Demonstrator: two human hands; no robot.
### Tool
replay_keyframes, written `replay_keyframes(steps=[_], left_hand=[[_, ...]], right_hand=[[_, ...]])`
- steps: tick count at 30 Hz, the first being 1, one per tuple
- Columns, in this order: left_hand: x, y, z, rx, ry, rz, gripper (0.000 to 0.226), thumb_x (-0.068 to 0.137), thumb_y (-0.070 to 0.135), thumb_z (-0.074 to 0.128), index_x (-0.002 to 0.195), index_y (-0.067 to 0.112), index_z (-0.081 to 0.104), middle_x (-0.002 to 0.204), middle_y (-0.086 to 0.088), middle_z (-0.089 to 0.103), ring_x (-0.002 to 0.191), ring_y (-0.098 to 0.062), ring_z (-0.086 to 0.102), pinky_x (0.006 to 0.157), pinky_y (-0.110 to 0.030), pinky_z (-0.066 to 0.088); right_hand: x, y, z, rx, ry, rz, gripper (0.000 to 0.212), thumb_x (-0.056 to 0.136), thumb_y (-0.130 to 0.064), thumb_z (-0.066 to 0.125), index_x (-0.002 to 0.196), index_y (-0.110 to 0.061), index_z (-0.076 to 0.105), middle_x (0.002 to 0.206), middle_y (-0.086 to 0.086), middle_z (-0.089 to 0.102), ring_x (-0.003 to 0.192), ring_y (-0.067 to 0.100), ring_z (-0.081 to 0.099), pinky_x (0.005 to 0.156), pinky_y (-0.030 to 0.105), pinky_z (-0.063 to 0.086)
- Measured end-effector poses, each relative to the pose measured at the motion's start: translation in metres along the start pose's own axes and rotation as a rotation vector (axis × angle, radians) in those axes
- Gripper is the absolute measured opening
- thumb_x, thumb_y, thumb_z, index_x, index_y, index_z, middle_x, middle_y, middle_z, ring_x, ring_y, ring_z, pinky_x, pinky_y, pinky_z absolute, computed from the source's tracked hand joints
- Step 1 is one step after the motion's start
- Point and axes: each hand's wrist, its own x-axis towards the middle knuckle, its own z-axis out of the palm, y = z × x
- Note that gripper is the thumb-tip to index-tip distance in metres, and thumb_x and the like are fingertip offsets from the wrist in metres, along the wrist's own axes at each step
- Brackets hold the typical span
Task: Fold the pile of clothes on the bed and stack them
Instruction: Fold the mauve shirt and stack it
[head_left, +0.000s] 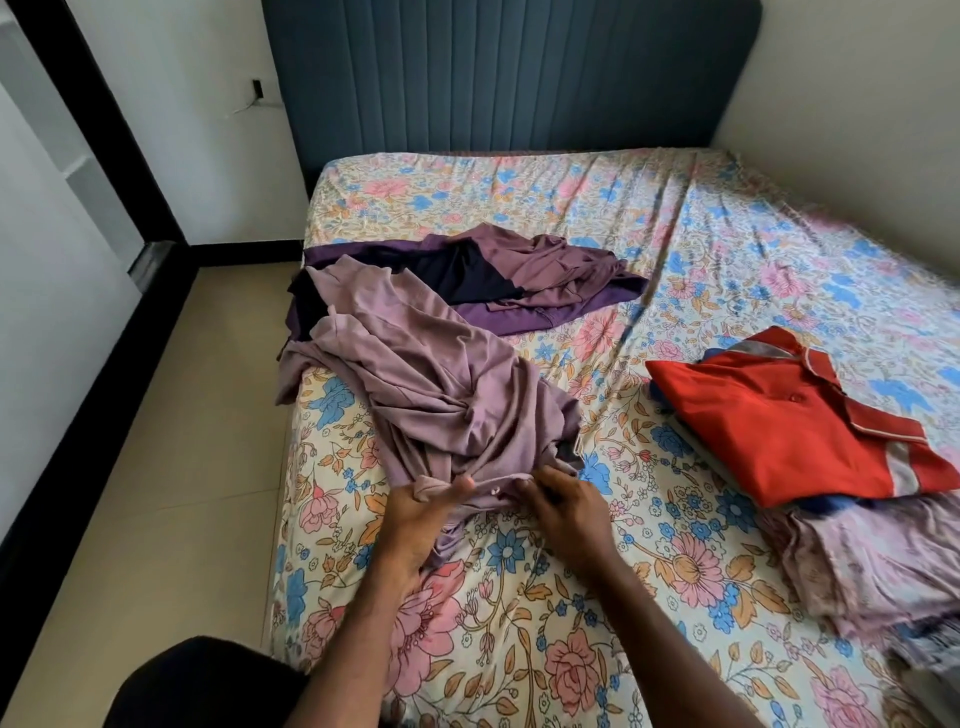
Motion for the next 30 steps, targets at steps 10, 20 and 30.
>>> replay_keyframes(steps=[10, 20, 30], left_hand=[[0.008, -0.001, 0.006, 0.052, 0.083, -0.097, 0.064, 0.093, 0.06, 0.057, 0.1, -0.003, 0.069, 0.081, -0.011, 0.076, 0.062, -0.023, 0.064, 0.062, -0.032, 0.051], [0.003, 0.001, -0.006, -0.044, 0.027, -0.156, 0.072, 0.102, 0.062, 0.029, 0.1, 0.006, 0.074, 0.064, -0.013, 0.07, 0.042, -0.017, 0.058, 0.045, -0.023, 0.045], [-0.013, -0.005, -0.01, -0.111, -0.063, -0.066, 0.055, 0.103, 0.053, 0.035, 0.12, 0.011, 0.067, 0.092, -0.02, 0.077, 0.072, -0.039, 0.071, 0.065, -0.035, 0.059]], right_hand=[[0.007, -0.006, -0.001, 0.014, -0.06, 0.138, 0.074, 0.086, -0.088, 0.032, 0.08, -0.026, 0.072, 0.063, -0.008, 0.067, 0.051, 0.008, 0.061, 0.045, 0.033, 0.051], [-0.003, -0.009, 0.0, -0.023, 0.096, 0.021, 0.013, 0.089, -0.017, 0.072, 0.1, -0.025, 0.068, 0.102, -0.014, 0.059, 0.078, 0.002, 0.058, 0.06, 0.033, 0.058], [-0.007, -0.013, -0.003, 0.145, 0.355, 0.156, 0.06, 0.078, -0.007, 0.083, 0.122, -0.021, 0.046, 0.133, 0.0, 0.033, 0.11, 0.01, 0.048, 0.093, 0.038, 0.056]])
